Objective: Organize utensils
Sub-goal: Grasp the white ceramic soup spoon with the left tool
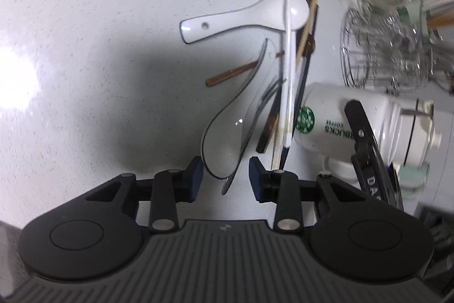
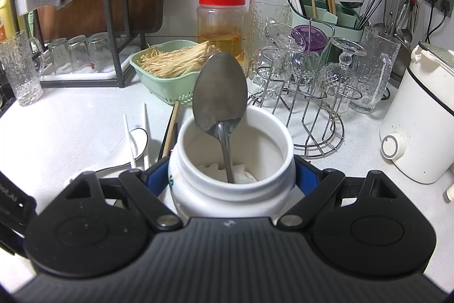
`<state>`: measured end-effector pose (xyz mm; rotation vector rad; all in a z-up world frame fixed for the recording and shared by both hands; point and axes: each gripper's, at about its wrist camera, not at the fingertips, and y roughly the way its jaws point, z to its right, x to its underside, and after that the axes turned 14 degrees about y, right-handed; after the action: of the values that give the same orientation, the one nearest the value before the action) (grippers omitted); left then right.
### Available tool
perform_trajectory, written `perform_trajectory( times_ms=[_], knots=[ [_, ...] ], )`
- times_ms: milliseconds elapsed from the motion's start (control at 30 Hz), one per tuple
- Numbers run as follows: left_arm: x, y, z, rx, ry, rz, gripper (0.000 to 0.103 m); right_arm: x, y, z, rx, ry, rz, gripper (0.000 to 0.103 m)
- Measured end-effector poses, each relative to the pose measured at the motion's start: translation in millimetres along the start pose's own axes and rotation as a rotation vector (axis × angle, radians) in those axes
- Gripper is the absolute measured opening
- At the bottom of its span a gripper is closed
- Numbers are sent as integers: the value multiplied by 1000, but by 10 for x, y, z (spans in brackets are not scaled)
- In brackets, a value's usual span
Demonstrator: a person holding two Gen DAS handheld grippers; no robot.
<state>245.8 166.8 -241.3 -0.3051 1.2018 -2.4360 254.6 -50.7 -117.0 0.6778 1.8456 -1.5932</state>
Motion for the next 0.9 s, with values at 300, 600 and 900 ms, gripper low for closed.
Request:
perform_trajectory(
  times_ms=[300,600,900],
  knots=[
    [59,20,-43,-18,-95,55,29,16,-7,2,-8,-9,4,91],
    [87,-20,67,-103,-36,85,6,19,-8,13,-29,-29,5,91],
    [130,-367,229,-209,71,125,6,20,-7,11,-47,-52,6,91]
  ],
)
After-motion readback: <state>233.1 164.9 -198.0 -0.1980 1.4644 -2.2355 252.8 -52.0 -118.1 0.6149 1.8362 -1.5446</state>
